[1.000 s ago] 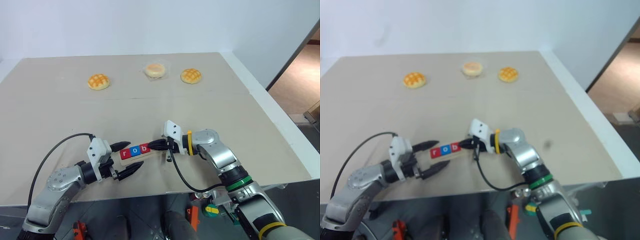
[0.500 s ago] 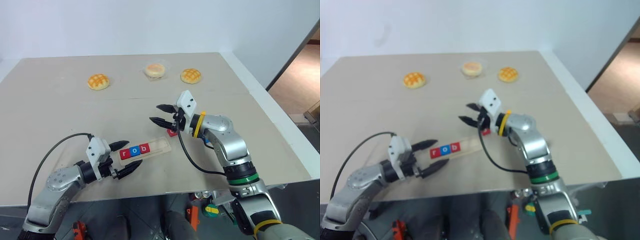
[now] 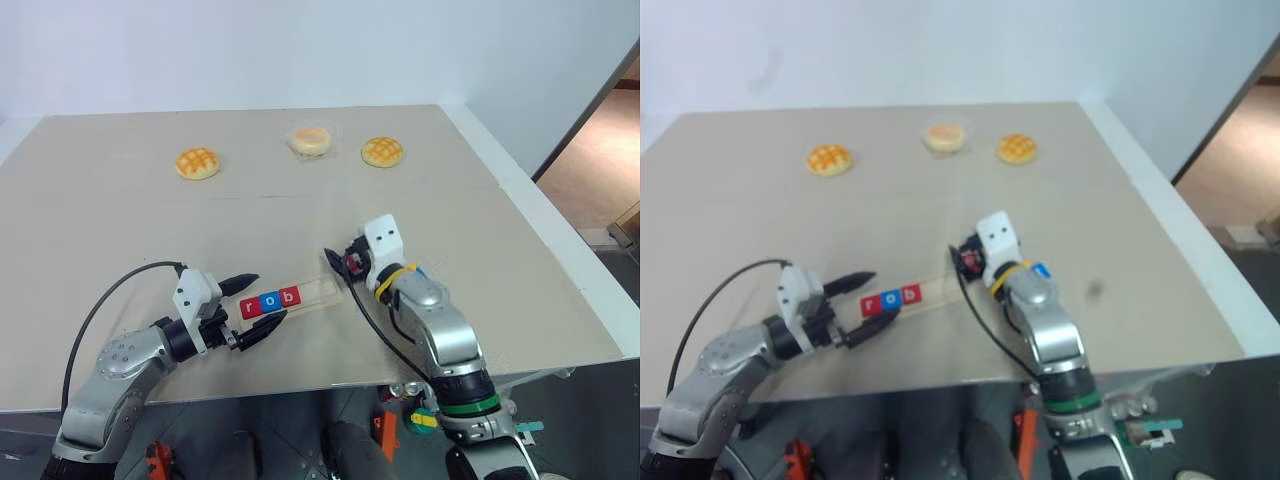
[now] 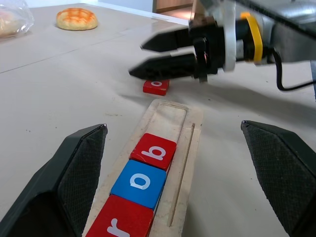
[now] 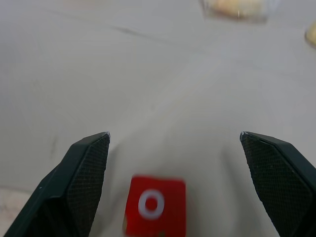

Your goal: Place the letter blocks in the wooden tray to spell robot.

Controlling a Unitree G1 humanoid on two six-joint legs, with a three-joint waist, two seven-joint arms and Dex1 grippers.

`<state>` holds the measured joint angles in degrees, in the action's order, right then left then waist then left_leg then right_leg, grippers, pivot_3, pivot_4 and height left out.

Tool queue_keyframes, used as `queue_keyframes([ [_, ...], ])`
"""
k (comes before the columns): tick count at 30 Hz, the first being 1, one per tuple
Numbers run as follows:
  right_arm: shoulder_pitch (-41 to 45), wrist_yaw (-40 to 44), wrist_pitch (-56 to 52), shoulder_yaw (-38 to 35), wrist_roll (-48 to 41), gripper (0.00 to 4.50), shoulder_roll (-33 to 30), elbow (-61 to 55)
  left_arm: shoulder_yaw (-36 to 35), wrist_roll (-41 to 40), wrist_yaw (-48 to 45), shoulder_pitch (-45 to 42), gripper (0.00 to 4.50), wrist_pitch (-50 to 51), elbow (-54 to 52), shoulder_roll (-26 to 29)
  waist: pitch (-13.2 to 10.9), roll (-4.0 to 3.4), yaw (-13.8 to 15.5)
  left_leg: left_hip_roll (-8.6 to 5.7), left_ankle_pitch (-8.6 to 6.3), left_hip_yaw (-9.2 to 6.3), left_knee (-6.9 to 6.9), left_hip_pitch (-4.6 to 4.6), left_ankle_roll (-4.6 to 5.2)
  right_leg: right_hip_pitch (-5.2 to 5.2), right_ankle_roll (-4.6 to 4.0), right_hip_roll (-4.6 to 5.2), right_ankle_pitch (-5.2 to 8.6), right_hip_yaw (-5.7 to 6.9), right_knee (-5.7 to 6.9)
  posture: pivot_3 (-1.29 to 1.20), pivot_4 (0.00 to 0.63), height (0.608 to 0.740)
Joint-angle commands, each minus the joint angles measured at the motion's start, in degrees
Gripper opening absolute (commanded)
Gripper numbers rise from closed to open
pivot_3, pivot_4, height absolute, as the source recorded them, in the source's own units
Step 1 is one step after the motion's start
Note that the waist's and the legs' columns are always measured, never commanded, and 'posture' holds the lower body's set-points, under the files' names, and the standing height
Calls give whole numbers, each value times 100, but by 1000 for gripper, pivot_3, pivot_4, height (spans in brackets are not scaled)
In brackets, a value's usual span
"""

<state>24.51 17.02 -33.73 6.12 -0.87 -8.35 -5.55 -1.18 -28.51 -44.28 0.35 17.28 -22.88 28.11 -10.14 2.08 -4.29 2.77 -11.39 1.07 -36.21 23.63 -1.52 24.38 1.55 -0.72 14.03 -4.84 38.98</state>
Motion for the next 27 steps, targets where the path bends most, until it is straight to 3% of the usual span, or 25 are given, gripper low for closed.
queue_keyframes([
  [1,-73,-169,-38,-42,-27,4381,78,-399,-4,66,-89,-33,4500,-167,-101,63,0,0,0,0,0,1,0,0,0,0,0,0,0,0,0,0,150,739],
  [6,-169,-306,-94,-114,-42,4381,112,-296,7,99,-120,-27,4500,-184,-83,49,0,0,0,-1,0,2,-2,0,0,0,1,1,-1,-1,0,0,150,739],
  [16,-474,-198,-281,5,-62,1271,-58,-410,-6,116,-175,2,4500,-185,-76,67,1,2,0,-1,0,0,-1,-1,0,-1,1,1,2,0,0,0,150,739],
  [23,-691,-295,-428,-161,-168,1225,-93,-961,14,125,-205,8,4500,-189,-75,82,2,2,1,-1,0,-1,-2,-1,0,-3,0,2,3,1,0,0,150,739],
  [27,-1395,-334,-1137,-153,-195,1225,-263,-2190,13,152,-228,20,4500,-235,-77,94,2,3,15,-1,-2,-5,2,4,-2,1,1,2,10,4,-1,0,150,739],
])
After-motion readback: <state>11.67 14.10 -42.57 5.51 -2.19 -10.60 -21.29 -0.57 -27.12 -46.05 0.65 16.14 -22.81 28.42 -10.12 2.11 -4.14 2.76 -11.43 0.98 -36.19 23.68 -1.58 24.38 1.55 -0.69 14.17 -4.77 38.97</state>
